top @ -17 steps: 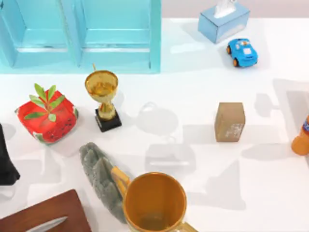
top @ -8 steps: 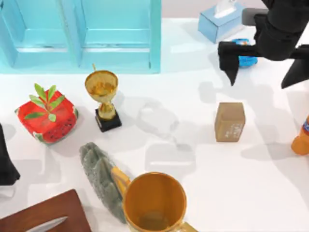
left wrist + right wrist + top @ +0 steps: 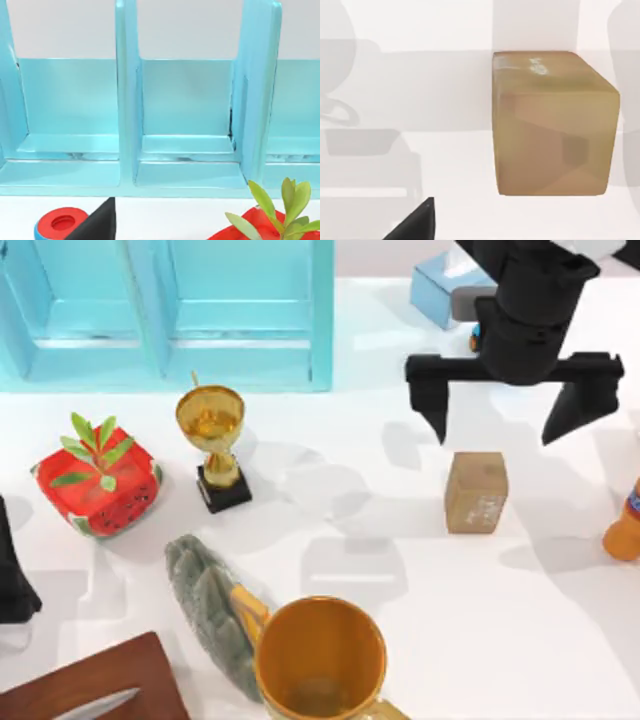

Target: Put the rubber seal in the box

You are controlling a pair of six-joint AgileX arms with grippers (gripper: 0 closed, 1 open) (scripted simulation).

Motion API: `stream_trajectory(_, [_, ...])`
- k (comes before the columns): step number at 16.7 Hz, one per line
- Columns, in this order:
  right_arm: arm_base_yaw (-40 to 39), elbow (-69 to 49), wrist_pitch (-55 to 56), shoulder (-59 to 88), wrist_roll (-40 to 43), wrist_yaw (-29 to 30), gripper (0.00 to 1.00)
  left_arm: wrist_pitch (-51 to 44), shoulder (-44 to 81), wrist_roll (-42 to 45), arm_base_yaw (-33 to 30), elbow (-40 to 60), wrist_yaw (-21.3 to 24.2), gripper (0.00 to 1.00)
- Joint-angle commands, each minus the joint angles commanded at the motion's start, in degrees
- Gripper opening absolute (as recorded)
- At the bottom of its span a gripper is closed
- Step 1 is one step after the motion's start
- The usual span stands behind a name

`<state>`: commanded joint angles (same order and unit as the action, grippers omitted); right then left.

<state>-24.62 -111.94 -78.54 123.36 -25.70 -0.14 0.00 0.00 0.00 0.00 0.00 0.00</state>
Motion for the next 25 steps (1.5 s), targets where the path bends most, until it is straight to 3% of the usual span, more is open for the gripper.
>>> stream_trajectory(4, [0.1,2.4,2.4,0.3,0.1,0.0,1.0,0.0,0.0,0.0,0.0,0.0,0.0,1.0])
stream_trajectory(11, [-0.2,16.1,19.5,3.2,-0.2,0.0,1.0,0.0,0.0,0.0,0.0,0.0,0.0,1.0])
stream_trajectory(16, [-0.2,17.4,20.9,3.5,-0.3,0.0,1.0,0.0,0.0,0.0,0.0,0.0,0.0,1.0])
stream_trajectory(25, [-0.2,17.4,20.9,3.5,-0.3,0.0,0.32,0.0,0.0,0.0,0.0,0.0,0.0,1.0])
